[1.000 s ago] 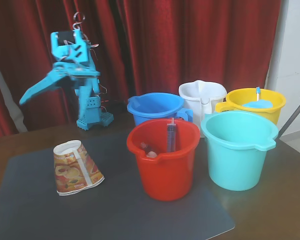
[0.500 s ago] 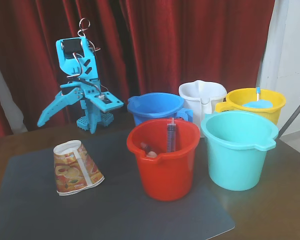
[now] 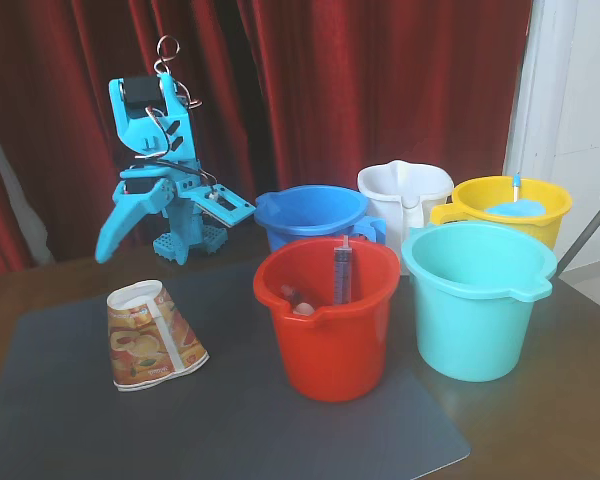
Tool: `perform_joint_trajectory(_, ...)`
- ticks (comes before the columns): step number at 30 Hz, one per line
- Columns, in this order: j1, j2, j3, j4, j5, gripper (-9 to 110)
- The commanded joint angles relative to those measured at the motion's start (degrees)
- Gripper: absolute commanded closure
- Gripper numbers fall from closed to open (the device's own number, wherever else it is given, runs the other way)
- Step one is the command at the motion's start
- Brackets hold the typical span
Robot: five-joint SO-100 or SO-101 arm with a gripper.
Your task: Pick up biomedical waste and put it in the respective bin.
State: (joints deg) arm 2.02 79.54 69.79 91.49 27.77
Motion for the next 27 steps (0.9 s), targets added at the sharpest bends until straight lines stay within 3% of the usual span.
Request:
perform_joint_trajectory(1, -0.1, 1.3, -3.4, 5.7, -3.9, 15)
perform_joint_trajectory(6, 3.1, 2.7, -5.2, 13.4, -12.0, 15)
perform_joint_trajectory(16, 13.4, 3.2, -4.5, 17.4, -27.5, 15)
perform_joint_trajectory(22, 15.3, 4.3, -4.7, 20.1, -33.9, 31)
perform_joint_trajectory(27, 15.3, 7.6, -4.1, 20.2, -36.6, 33)
